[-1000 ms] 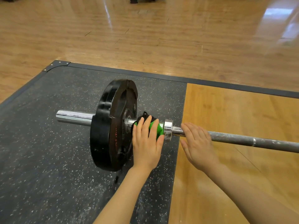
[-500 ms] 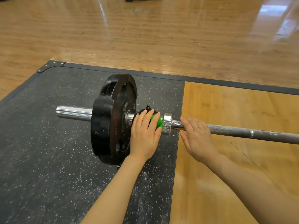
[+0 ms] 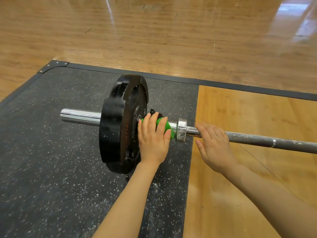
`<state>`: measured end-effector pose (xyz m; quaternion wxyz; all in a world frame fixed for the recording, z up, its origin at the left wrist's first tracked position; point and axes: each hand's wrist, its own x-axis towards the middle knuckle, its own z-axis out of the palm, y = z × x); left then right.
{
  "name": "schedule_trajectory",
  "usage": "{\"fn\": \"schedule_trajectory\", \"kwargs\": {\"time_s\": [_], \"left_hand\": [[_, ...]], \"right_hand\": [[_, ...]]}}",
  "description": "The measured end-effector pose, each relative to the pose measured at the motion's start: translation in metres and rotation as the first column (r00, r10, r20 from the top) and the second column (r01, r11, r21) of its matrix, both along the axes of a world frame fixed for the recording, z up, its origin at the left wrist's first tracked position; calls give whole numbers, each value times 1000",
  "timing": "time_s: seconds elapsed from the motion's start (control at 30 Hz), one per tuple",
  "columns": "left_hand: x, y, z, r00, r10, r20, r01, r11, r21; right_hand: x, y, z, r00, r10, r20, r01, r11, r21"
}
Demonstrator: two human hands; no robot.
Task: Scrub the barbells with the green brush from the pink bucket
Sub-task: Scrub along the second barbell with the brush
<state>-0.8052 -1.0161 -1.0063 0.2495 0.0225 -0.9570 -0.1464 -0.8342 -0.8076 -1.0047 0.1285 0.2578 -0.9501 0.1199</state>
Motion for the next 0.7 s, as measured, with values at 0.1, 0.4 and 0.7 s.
{"fn": "schedule_trajectory", "kwargs": {"time_s": [0.1,0.4,0.7], "left_hand": [[-1,-4,-3,999,43,-15,-42,999,35],[-4,17,-5,997,-65,-28,67,996,57],[-9,11,-1,999,49,-19,-46,988,145]], "right_hand": [[-2,0,0,1000,4,19,-4,1000,1],[-5,0,0,1000,-2,9,2,1000,-6],[-10,-1,3,999,-6,50,6,1000,12]]}}
